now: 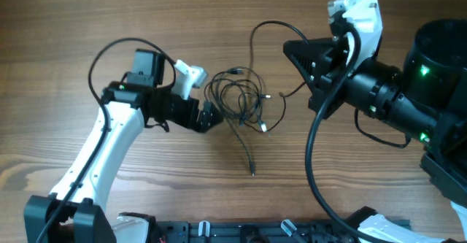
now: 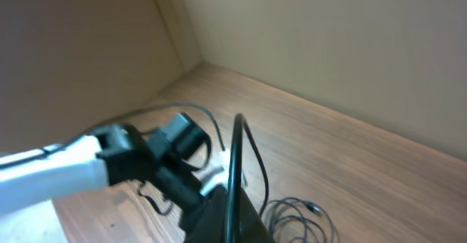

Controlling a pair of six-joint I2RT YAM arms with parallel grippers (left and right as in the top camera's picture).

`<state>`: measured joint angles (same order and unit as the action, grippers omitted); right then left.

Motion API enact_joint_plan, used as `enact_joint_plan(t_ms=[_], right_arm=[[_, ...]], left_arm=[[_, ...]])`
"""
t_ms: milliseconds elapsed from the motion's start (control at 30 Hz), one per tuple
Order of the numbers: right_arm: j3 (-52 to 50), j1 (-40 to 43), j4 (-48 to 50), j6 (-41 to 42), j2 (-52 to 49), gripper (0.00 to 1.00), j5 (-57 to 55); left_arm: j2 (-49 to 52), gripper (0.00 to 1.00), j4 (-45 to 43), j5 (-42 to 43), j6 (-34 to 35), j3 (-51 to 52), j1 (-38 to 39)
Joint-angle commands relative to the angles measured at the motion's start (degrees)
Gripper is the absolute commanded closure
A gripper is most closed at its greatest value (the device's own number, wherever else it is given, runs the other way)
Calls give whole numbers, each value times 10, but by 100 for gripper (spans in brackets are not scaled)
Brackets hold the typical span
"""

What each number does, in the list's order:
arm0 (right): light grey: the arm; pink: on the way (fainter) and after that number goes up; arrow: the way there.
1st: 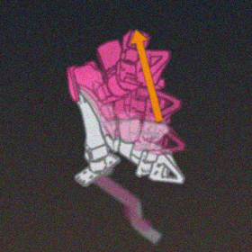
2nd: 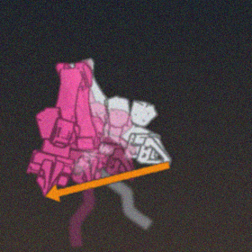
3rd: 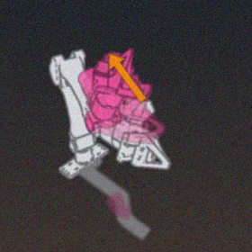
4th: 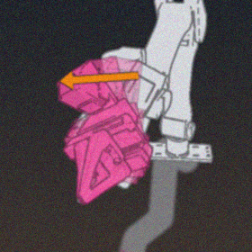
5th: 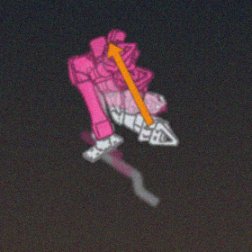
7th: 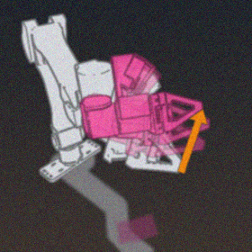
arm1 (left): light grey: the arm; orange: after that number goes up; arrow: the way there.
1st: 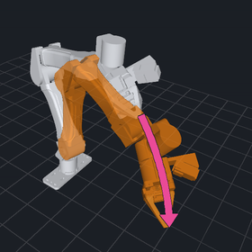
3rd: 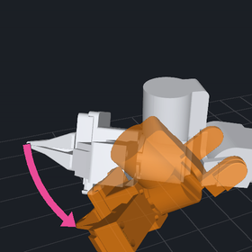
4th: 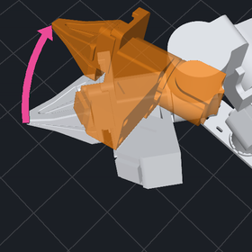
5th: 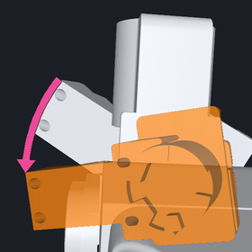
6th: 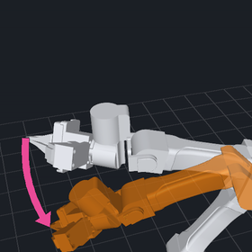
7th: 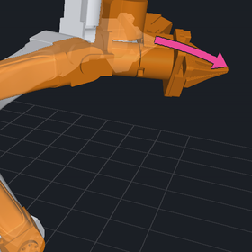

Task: Untangle cables

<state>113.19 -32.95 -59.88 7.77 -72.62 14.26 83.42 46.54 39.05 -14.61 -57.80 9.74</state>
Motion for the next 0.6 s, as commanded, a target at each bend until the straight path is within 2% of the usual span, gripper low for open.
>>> enact_joint_plan(t_ms=[0, 67, 200, 300, 567], right_arm=[[6, 2, 15, 14, 10, 96, 56], [13, 2, 28, 10, 10, 96, 104], [57, 2, 51, -64, 14, 96, 208], [102, 2, 62, -95, 23, 96, 214], [213, 2, 129, -83, 56, 96, 214]], left_arm=[[-5, 3, -52, 86, -34, 49, 5], [-5, 3, -83, 85, -34, 67, 20], [-1, 3, -137, 84, -34, 89, 67], [7, 2, -163, 78, -34, 96, 99], [55, 0, -213, 65, -30, 96, 160]])
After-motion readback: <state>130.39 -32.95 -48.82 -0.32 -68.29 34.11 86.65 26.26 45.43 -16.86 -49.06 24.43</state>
